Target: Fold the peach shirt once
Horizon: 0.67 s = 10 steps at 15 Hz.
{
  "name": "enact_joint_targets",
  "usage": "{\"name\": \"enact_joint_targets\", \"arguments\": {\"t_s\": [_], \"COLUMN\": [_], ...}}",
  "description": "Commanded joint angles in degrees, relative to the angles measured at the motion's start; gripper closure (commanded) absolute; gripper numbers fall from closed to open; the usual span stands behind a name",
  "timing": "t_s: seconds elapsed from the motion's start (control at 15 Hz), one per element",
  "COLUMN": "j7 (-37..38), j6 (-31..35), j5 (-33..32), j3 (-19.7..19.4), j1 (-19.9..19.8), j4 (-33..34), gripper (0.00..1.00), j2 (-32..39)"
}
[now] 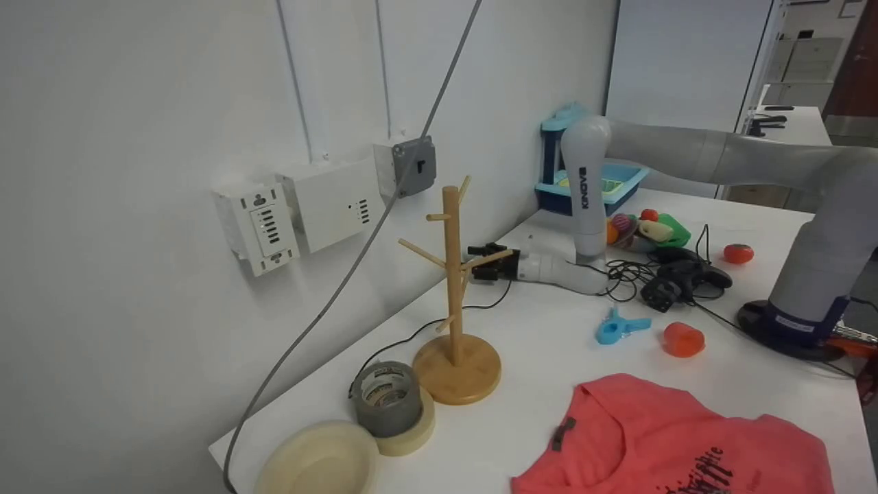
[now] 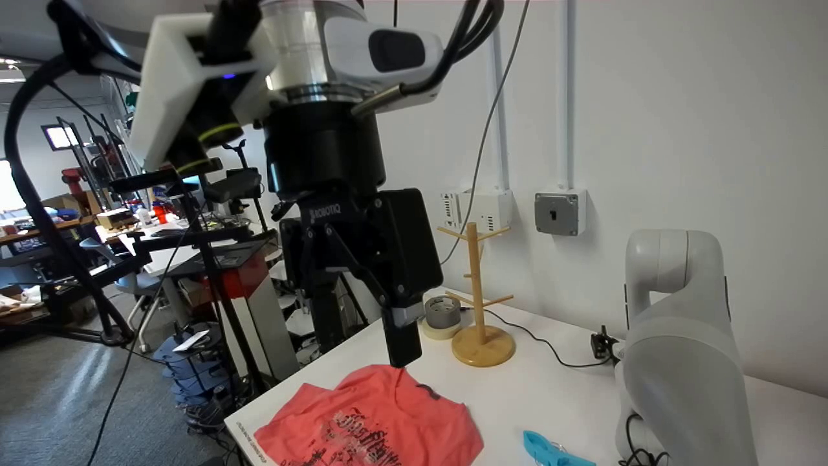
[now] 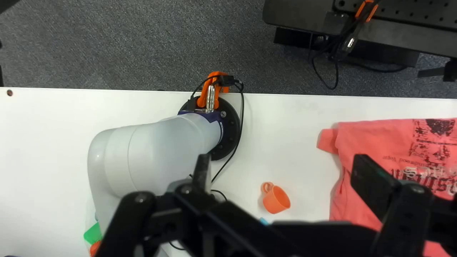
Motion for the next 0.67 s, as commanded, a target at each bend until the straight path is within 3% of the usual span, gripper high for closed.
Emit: {"name": "enact_joint_targets", "arguments": {"t_s": [0.0, 0.6], "j7": [0.10, 1.91], "j6": [-0.21, -0.45], "j5": [-0.11, 4.88], "j3": [-0.33, 0.88], "j1": [0.43, 2.26], "j4": [0.16, -0.50], "gripper": [0.00, 0.00], "j2": [0.02, -1.08]}}
